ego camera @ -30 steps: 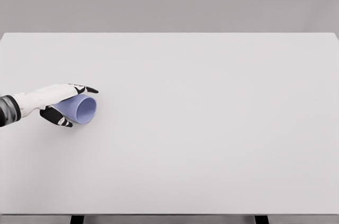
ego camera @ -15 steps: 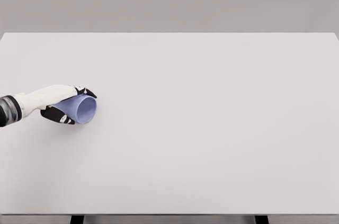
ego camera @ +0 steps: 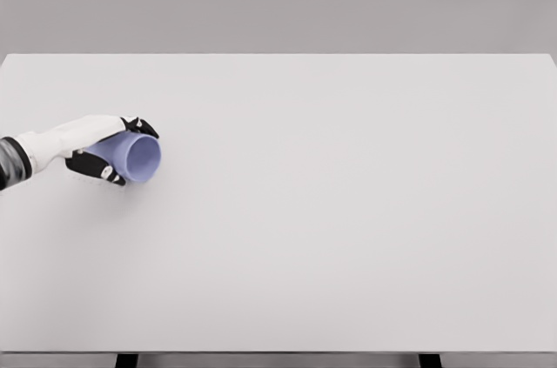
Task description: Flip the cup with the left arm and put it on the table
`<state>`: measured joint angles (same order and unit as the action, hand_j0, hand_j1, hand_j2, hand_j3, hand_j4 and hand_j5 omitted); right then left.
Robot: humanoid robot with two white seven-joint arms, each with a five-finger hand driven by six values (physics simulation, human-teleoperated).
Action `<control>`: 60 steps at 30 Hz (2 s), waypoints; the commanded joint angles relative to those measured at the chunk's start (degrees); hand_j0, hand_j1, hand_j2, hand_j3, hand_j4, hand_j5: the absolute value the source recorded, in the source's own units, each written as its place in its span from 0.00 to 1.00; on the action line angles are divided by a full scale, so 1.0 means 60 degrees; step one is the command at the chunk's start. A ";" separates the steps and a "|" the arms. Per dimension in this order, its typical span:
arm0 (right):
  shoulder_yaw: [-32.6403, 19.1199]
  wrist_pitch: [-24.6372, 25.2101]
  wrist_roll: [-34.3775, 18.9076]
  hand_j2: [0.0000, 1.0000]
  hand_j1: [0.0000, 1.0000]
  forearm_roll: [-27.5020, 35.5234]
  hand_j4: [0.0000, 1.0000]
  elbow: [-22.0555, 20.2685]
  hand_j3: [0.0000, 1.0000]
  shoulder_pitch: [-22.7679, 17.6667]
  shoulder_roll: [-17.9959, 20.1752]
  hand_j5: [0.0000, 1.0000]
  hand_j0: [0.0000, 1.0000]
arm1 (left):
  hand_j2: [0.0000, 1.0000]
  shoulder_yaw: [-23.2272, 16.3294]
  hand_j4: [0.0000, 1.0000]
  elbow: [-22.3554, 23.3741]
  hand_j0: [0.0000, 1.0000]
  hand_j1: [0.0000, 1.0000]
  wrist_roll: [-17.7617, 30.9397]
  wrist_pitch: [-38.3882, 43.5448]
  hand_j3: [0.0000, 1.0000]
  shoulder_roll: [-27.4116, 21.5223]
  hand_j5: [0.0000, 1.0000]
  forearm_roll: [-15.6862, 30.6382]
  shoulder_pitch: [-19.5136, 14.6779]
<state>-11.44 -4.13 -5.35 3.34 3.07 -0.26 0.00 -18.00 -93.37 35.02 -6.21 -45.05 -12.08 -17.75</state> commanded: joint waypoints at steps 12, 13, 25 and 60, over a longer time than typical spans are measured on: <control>0.0002 -0.0015 -0.0002 1.00 1.00 0.0000 1.00 0.0000 1.00 0.0000 0.0000 1.00 1.00 | 0.63 0.1139 0.63 0.0796 0.63 0.63 -0.0004 -0.0005 0.63 0.1166 0.63 0.1823 -0.0190; -0.0012 0.0000 -0.0002 1.00 1.00 0.0000 1.00 0.0000 1.00 0.0000 0.0000 1.00 1.00 | 0.63 0.1154 0.63 0.0839 0.63 0.63 -0.0004 -0.0005 0.63 0.1195 0.63 0.1881 -0.0190; -0.0013 0.0000 -0.0002 1.00 1.00 0.0000 1.00 0.0000 1.00 0.0000 0.0000 1.00 1.00 | 0.64 0.1726 0.64 0.2026 0.64 0.64 -0.0004 -0.0137 0.64 0.2425 0.64 0.3258 -0.0103; -0.0013 0.0000 -0.0002 1.00 1.00 0.0000 1.00 0.0000 1.00 0.0000 0.0000 1.00 1.00 | 0.65 0.2356 0.65 0.4927 0.65 0.65 -0.0004 -0.3154 0.65 0.4183 0.65 0.5749 0.0322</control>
<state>-11.46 -4.13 -5.35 3.34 3.07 -0.26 0.00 -3.89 -64.59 35.01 -24.12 -20.37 21.58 -15.82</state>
